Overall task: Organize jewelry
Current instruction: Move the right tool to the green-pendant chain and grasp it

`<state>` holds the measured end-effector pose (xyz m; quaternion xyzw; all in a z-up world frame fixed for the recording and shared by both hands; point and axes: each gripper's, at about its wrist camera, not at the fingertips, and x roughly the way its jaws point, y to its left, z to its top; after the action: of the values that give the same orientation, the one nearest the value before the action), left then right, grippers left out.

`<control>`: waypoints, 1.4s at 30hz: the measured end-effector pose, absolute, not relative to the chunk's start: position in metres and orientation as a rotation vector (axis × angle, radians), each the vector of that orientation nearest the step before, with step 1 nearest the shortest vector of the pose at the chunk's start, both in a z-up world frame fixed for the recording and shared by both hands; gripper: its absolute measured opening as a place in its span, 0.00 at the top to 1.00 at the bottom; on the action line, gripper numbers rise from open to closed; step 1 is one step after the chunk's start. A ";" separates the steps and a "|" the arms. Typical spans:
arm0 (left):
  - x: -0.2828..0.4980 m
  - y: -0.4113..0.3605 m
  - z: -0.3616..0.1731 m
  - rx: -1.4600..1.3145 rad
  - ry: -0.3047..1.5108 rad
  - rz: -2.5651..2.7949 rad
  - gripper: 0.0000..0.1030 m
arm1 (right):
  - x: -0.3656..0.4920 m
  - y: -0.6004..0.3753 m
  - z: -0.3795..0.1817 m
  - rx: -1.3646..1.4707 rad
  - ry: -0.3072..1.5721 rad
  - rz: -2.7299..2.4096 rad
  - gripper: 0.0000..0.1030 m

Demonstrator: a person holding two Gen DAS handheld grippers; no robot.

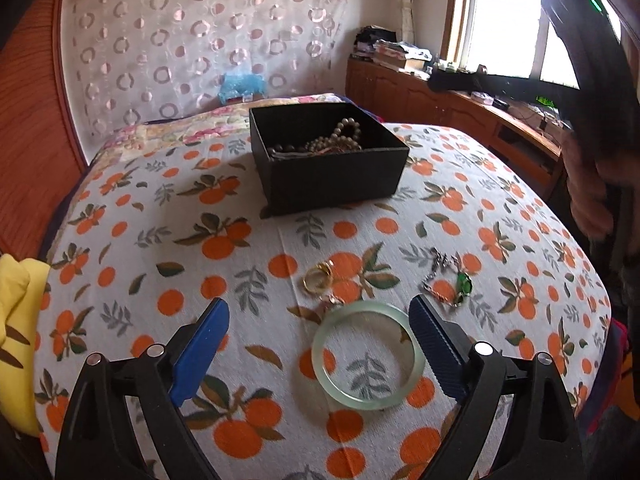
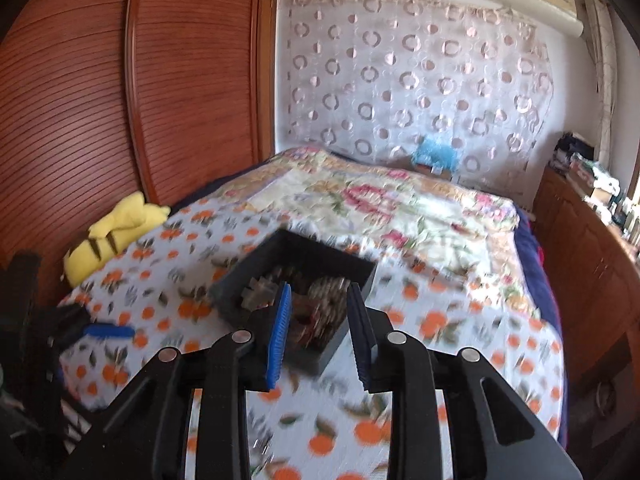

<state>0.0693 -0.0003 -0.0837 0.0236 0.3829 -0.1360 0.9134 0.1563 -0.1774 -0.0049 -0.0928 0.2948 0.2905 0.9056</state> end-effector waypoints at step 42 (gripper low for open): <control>0.054 -0.034 -0.103 0.162 0.836 -0.370 0.33 | 0.077 -0.184 -0.099 -0.190 0.821 0.640 0.70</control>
<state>0.0537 -0.0342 -0.1031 0.0781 0.4031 -0.1787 0.8942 0.0769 -0.1842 -0.0986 -0.0906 0.3916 0.3051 0.8633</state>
